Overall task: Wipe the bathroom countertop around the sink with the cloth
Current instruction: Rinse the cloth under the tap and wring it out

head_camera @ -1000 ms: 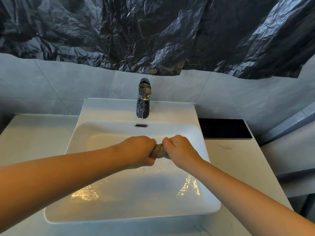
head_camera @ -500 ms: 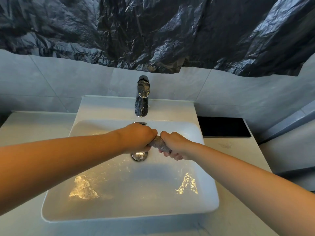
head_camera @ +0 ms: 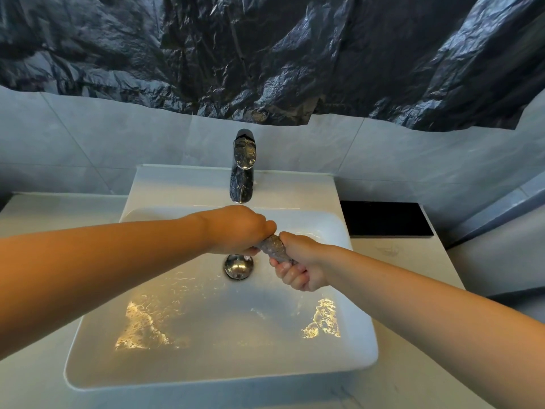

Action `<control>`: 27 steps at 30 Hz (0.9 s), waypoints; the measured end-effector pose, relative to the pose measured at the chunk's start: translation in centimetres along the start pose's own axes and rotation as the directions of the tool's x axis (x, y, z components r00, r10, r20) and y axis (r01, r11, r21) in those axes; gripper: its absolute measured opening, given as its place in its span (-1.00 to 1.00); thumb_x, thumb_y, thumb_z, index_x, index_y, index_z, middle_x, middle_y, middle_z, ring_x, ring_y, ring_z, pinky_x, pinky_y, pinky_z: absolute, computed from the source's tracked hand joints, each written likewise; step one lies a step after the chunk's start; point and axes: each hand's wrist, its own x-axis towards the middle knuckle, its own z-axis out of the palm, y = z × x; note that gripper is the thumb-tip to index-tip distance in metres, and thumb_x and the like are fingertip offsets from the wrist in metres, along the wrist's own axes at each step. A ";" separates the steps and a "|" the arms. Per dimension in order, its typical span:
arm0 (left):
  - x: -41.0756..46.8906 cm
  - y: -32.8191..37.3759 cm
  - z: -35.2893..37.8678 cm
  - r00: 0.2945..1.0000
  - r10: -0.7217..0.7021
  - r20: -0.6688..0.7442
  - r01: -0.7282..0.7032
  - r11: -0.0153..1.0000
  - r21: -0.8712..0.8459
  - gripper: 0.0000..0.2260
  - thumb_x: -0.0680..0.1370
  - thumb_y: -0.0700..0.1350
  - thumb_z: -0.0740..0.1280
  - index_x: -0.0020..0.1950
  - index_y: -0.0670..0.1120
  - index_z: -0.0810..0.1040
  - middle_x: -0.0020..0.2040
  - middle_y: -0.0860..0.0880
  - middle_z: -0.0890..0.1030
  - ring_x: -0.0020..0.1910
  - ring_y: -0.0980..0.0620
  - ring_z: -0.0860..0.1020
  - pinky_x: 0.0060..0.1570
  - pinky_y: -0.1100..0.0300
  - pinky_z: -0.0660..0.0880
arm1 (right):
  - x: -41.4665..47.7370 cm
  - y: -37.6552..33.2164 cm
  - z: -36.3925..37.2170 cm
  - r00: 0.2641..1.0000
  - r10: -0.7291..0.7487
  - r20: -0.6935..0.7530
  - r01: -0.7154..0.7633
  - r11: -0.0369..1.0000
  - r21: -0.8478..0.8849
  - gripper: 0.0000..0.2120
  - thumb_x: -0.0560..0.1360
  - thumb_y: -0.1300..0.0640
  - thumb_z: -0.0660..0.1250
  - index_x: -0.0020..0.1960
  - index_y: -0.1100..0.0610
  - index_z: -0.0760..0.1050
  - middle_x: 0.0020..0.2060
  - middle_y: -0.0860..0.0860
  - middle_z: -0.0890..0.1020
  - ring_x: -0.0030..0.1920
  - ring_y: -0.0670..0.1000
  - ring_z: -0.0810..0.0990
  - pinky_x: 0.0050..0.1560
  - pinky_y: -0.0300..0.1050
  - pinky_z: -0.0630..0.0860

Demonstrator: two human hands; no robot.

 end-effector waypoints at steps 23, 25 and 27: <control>-0.8 1.5 -0.2 0.906 -0.097 0.413 0.423 0.152 -0.893 -0.84 0.53 -0.08 0.32 -0.12 -0.14 0.41 -0.38 -0.04 0.49 -0.48 0.05 0.40 -0.55 0.30 0.32 | 0.1 4.5 -2.2 0.168 -0.962 -0.216 0.597 0.274 -0.754 -0.53 0.56 -0.23 -0.02 0.40 -0.08 0.26 0.31 -0.09 0.40 0.20 -0.16 0.44 0.06 -0.42 0.45; -1.5 1.6 -0.7 0.867 0.140 0.478 0.489 -0.056 -0.870 -0.82 0.51 -0.04 0.30 -0.10 -0.13 0.39 -0.33 -0.06 0.48 -0.44 0.06 0.39 -0.53 0.32 0.32 | 0.7 6.1 -2.3 0.037 -0.994 -0.102 0.643 0.102 -0.759 -0.59 0.58 -0.17 0.01 0.36 -0.05 0.30 0.26 -0.04 0.46 0.21 -0.22 0.43 0.07 -0.46 0.43; -2.0 1.8 -1.0 0.814 0.290 0.503 0.547 -0.093 -0.832 -0.82 0.52 -0.03 0.29 -0.06 -0.12 0.40 -0.27 -0.05 0.50 -0.40 0.09 0.43 -0.49 0.35 0.39 | 1.1 7.0 -1.9 -0.048 -0.997 -0.053 0.676 0.007 -0.737 -0.61 0.59 -0.17 0.01 0.30 -0.02 0.36 0.18 -0.04 0.51 0.15 -0.21 0.47 0.03 -0.45 0.47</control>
